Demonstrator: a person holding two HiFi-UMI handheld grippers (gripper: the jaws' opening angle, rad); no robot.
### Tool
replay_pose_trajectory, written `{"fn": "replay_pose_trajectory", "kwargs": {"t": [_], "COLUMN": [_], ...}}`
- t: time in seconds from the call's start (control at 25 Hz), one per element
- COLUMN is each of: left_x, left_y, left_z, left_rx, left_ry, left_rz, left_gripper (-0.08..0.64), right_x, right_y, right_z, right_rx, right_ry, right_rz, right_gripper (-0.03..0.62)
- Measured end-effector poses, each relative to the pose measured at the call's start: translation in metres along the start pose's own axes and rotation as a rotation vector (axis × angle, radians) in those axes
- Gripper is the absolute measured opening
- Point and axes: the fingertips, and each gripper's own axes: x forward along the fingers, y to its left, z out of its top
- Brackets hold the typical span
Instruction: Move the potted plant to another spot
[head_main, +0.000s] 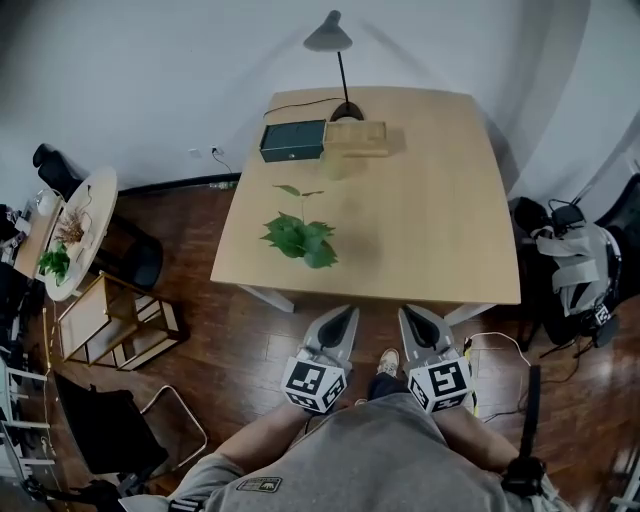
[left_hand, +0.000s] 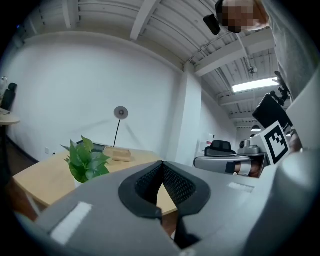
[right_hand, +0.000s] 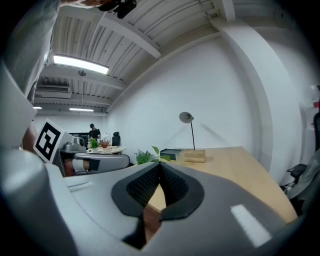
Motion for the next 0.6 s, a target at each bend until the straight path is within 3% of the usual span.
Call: {"fn": "replay_pose_trajectory", "kwargs": {"t": [0.32,0.6], "left_x": [0.057,0.077], "left_y": [0.052,0.087], "left_z": [0.016,0.022], "left_rx": [0.014,0.008], "left_ry": [-0.015,0.001], "left_rz": [0.087,0.135], "left_gripper": [-0.006,-0.006], "right_x": [0.066,0.109], "right_y": [-0.034,-0.048], "right_z": [0.015,0.014], "right_rx": [-0.024,-0.006], "right_ry": [-0.008,0.022], "right_rz": [0.074,0.099], "right_gripper": [0.005,0.005]}}
